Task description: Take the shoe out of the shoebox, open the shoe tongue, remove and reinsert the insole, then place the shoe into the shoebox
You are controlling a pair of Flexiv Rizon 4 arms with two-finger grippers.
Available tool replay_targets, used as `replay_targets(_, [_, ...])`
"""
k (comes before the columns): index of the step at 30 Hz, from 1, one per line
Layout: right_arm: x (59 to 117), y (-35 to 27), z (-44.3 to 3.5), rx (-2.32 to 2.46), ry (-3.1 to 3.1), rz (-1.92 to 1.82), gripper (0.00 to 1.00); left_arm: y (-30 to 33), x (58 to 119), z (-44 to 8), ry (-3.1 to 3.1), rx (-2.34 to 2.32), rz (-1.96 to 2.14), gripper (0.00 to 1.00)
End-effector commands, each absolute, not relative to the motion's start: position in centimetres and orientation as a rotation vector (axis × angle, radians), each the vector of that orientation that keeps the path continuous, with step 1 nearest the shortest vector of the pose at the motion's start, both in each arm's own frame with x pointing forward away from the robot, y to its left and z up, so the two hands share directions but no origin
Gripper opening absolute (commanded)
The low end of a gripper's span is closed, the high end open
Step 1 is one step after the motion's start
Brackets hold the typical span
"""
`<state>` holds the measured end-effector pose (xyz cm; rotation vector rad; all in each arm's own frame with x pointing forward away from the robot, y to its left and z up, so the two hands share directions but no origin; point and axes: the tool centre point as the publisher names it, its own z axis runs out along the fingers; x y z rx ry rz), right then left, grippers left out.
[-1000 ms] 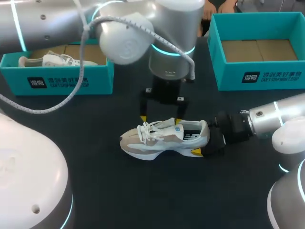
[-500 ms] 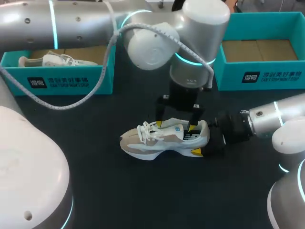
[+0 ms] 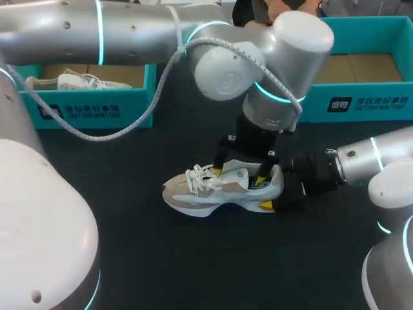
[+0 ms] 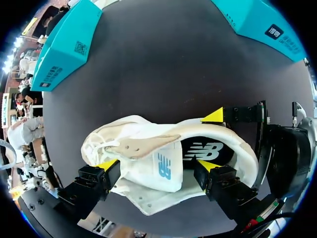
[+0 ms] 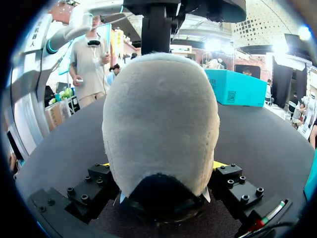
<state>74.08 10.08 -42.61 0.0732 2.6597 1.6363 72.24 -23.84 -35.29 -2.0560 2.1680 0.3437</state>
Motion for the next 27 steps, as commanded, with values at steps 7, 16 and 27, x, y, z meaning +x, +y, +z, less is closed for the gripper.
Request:
replay_targets(7, [74.3,10.5,-43.1,0.075,2.660,1.630,0.00,-23.1,72.4,-36.7,2.082,-2.016,0.369,1.00])
replay_targets(16, [74.3,10.5,-43.1,0.075,2.660,1.630,0.00,-20.9,72.2,-35.4,2.047,-1.998,0.328,1.00])
replay_targets(27, [74.3,10.5,-43.1,0.075,2.660,1.630,0.00,-18.5,71.6,-33.2,2.038,-2.053,0.270,0.14])
